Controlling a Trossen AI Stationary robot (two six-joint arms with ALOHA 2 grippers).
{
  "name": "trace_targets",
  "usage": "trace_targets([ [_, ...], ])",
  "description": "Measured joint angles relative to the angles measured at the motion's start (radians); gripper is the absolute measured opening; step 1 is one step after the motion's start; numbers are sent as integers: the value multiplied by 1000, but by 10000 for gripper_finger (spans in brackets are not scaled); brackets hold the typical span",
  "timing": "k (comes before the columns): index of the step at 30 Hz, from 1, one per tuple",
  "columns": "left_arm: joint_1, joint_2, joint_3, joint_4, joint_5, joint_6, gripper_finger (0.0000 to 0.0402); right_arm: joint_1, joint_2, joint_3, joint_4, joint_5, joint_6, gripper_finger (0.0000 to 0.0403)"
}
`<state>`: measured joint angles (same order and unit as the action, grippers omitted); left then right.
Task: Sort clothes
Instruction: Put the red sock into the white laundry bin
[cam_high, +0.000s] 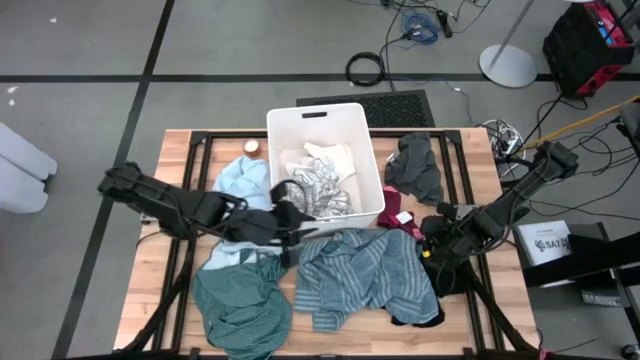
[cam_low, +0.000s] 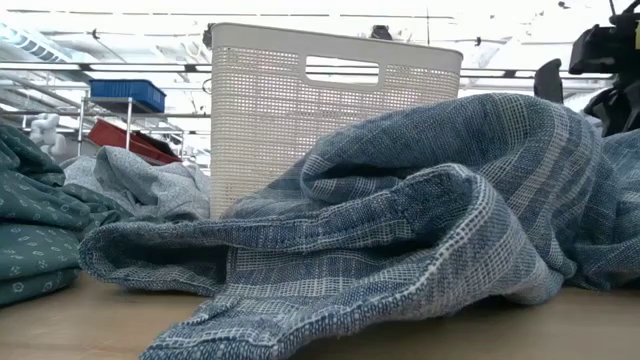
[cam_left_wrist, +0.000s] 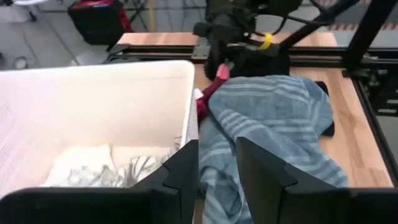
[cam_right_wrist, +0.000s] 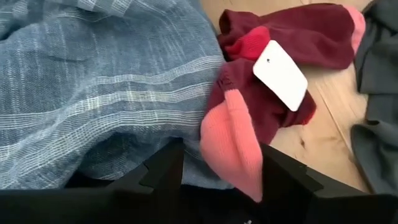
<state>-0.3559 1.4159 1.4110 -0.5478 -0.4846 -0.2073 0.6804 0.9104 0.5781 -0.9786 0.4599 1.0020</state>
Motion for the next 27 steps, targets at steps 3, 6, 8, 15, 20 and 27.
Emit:
trace_targets([
  [3,-2,-79,-130,114,-14,-21,116,0,0,0,11,0,-14,176],
  [6,1,-145,-253,273,-28,-7,116,0,0,0,11,0,-17,176],
  [8,7,-176,-325,389,-34,29,116,0,0,0,11,0,-23,176],
  [15,10,-222,-507,705,-45,137,116,0,-1,0,10,-22,-26,176],
  [20,10,-212,-549,752,-42,136,116,0,-2,0,10,-50,-21,176],
  [27,16,-203,-551,763,-27,167,116,-7,-2,0,3,-20,-18,170],
])
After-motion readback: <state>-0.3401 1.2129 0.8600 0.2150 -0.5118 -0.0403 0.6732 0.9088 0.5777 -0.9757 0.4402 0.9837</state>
